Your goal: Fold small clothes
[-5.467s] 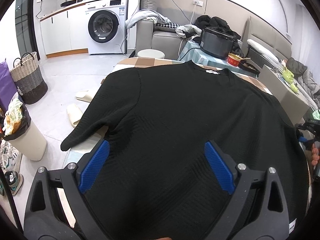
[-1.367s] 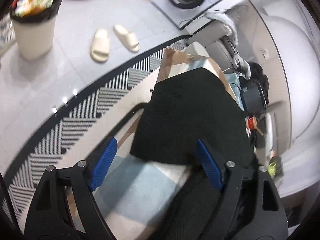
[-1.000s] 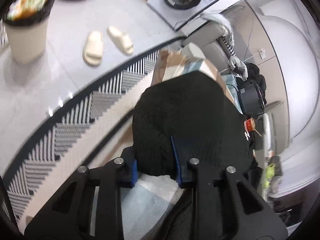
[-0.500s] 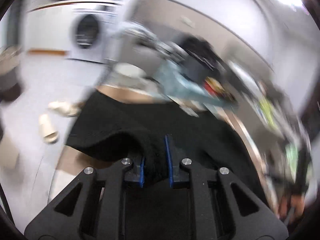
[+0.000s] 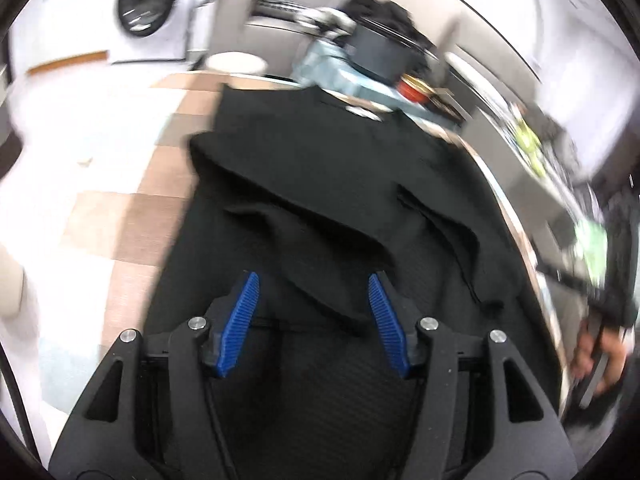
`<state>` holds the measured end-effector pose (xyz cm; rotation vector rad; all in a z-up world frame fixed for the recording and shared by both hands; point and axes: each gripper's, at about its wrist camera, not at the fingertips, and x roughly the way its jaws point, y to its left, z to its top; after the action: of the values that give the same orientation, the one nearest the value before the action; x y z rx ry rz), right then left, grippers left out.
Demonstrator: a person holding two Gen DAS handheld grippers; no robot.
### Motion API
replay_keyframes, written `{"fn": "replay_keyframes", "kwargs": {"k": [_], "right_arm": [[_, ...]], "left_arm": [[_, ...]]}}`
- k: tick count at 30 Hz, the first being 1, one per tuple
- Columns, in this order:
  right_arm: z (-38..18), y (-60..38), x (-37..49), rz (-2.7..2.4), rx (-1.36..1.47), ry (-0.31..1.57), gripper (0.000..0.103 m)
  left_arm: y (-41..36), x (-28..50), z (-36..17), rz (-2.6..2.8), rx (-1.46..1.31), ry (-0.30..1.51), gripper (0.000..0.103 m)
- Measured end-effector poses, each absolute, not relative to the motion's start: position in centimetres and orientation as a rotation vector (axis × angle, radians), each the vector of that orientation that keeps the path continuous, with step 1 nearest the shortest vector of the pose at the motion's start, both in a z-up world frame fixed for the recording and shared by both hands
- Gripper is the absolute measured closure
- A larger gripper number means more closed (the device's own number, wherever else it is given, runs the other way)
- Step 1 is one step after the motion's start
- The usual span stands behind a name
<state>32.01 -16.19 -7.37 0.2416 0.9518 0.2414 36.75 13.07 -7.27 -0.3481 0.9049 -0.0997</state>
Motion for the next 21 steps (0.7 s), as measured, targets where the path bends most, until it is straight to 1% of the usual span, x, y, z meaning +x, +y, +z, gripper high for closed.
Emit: {"fn": "replay_keyframes", "kwargs": {"k": [3, 8, 10, 11, 12, 13, 16, 19, 20, 21], "right_arm": [[-7.7, -16.0, 32.0, 0.248, 0.244, 0.959, 0.055], [-8.2, -15.7, 32.1, 0.25, 0.254, 0.973, 0.055], [-8.4, -15.5, 32.2, 0.252, 0.253, 0.981, 0.055], [-8.5, -15.5, 32.3, 0.251, 0.252, 0.983, 0.055], [-8.6, -15.5, 32.3, 0.248, 0.252, 0.987, 0.055], [-8.6, -15.5, 32.4, 0.245, 0.252, 0.989, 0.055], [-8.7, -15.8, 32.5, 0.236, 0.254, 0.992, 0.055], [-8.6, -16.1, 32.8, 0.224, 0.251, 0.991, 0.055], [-8.6, -16.2, 32.8, 0.221, 0.251, 0.989, 0.055], [-8.5, -16.3, 32.9, 0.217, 0.25, 0.987, 0.055]], "left_arm": [[16.6, 38.1, -8.2, -0.055, -0.464, 0.9, 0.048], [18.7, 41.6, -9.7, -0.031, -0.566, 0.889, 0.048], [18.6, 42.5, -10.4, -0.028, -0.582, 0.896, 0.062], [18.4, 43.2, -10.9, -0.025, -0.587, 0.903, 0.082], [18.0, 43.7, -11.3, -0.03, -0.589, 0.919, 0.096], [17.5, 44.1, -11.6, -0.046, -0.587, 0.918, 0.098], [13.6, 44.3, -10.4, -0.157, -0.449, 0.853, 0.099], [8.0, 44.0, -8.8, -0.335, -0.295, 0.871, 0.096], [6.9, 44.0, -8.7, -0.369, -0.27, 0.884, 0.087], [6.3, 44.0, -8.8, -0.385, -0.251, 0.904, 0.067]]}}
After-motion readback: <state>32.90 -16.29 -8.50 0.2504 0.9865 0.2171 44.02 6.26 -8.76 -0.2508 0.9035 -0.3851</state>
